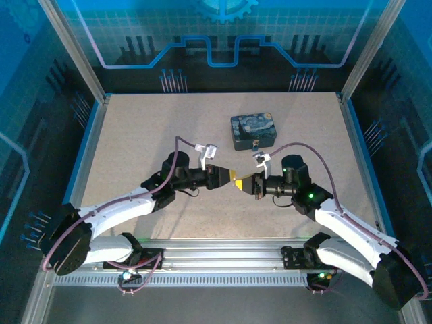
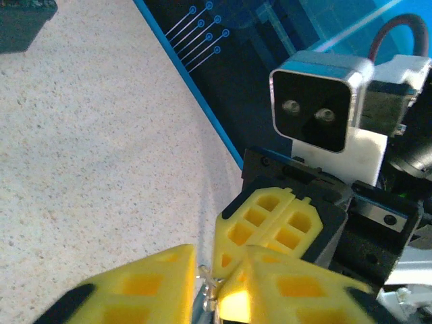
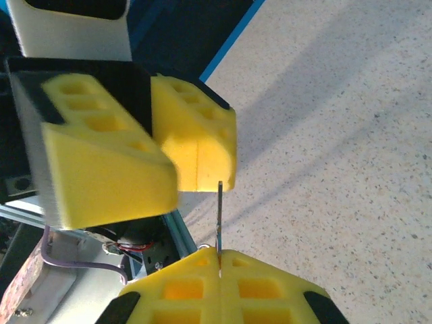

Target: Unlock the padlock with the key

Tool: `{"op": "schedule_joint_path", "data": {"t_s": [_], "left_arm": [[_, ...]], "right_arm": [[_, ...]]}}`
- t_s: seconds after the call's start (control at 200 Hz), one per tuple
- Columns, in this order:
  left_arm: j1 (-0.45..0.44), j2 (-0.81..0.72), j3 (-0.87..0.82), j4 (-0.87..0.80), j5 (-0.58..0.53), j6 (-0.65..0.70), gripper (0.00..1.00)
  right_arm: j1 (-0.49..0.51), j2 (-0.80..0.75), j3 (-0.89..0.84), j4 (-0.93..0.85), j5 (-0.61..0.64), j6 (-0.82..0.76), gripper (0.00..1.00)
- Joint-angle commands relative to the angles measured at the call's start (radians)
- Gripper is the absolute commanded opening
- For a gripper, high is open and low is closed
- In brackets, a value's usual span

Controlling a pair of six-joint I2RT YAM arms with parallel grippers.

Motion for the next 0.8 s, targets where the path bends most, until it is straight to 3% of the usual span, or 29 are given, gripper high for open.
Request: {"op": "schedule_joint_path", "data": {"t_s": [0.0, 0.375, 0.795], "left_arm": [[-0.002, -0.044, 0.011, -0.028, -0.031, 0.035, 0.41], [0.030, -0.022, 0.108, -0.276, -0.191, 0.098, 0.67], [0.192, 0.387, 0.397, -0.377, -0.156, 0.006, 0.75]], "right_arm": [[-0.006, -0.017, 0.012, -0.103, 0.039, -0.060, 0.00], [-0.009, -0.068, 0.057, -0.329, 0.178, -0.180, 0.00], [-0.005, -0.134, 0.042, -0.407, 0.259, -0.205, 0.00]]}}
